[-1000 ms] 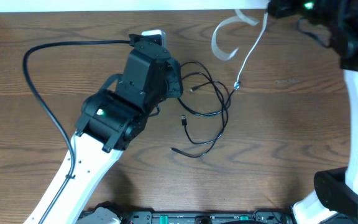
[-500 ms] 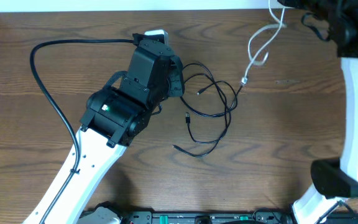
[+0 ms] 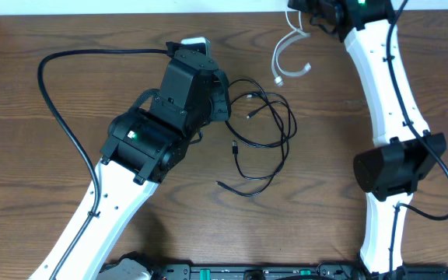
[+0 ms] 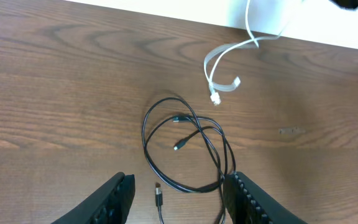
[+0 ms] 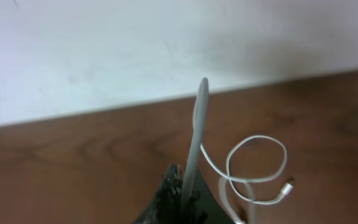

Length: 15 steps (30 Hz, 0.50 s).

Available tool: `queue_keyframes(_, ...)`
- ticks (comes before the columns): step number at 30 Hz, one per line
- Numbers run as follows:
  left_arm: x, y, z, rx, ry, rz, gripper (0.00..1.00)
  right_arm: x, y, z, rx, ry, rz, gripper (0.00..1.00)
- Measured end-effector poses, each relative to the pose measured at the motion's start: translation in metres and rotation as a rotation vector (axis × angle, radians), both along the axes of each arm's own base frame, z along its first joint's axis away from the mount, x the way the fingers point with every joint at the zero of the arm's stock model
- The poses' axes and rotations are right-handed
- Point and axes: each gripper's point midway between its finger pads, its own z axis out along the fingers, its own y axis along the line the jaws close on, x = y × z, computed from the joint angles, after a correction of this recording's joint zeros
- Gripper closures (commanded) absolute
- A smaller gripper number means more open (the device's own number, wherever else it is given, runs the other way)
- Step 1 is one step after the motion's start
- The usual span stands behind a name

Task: Untangle cables
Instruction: 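Pull the white cable away to the back right with the right gripper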

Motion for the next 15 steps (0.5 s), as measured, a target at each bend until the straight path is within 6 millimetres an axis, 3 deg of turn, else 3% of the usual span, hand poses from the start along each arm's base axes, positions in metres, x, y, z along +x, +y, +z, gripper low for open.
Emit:
queue_keyframes(3,0.000,0.000,0.000,0.000,0.001,0.000,0.50,0.011,-0.002,0.011,-0.013,-0.068,-0.032,0.99)
queue_keyframes(8,0.000,0.000,0.000,0.001,0.002,0.000,0.50,0.015,-0.028,0.010,-0.150,-0.091,-0.121,0.99)
queue_keyframes(12,0.000,0.000,-0.001,0.002,0.003,0.000,0.50,0.009,-0.065,-0.004,-0.277,-0.030,-0.181,0.99)
queue_keyframes(15,0.000,0.000,-0.002,0.003,0.005,0.000,0.50,0.005,-0.108,-0.014,-0.332,0.029,-0.239,0.99)
